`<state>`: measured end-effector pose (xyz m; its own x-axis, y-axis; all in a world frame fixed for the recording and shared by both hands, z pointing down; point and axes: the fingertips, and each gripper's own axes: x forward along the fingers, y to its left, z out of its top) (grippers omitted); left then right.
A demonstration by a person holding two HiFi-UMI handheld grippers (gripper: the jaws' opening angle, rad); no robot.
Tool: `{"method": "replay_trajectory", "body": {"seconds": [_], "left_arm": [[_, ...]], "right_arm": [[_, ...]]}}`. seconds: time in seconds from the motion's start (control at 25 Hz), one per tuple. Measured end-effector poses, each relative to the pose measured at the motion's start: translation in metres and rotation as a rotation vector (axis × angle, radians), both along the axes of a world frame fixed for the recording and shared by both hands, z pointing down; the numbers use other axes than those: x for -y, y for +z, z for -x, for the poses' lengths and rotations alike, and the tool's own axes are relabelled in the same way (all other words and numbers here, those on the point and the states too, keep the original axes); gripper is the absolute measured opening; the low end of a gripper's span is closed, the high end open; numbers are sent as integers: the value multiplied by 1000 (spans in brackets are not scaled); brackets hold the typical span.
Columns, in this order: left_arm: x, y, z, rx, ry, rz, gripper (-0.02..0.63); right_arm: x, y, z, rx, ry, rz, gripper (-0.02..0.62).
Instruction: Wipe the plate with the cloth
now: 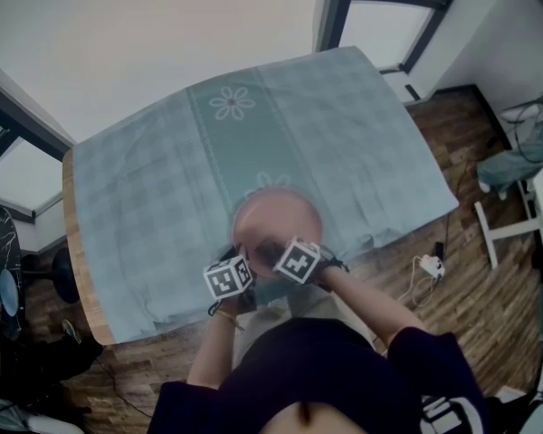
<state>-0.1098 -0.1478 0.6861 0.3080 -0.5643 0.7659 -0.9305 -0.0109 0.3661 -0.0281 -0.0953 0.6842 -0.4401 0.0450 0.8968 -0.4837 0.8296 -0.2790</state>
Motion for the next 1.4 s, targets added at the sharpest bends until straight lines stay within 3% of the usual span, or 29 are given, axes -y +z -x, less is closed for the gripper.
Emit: {"method": "replay_trajectory", "body": {"seconds": [0.4,0.8,1.12,1.4], "left_arm": [[-1,0,0,-6,-5,5,64],[-1,1,0,-10,-2,3,64],[-1,1,-1,-12,1,2,64],[-1,1,-2,-17,1,8,64]], "right_arm": [[-6,-3,6,18,-42,19,32],[22,-22,-14,54,99,-45,32],[72,-31,-53,-13,193,-159,32],[107,-25,-80,-127,206,-261,32]]}}
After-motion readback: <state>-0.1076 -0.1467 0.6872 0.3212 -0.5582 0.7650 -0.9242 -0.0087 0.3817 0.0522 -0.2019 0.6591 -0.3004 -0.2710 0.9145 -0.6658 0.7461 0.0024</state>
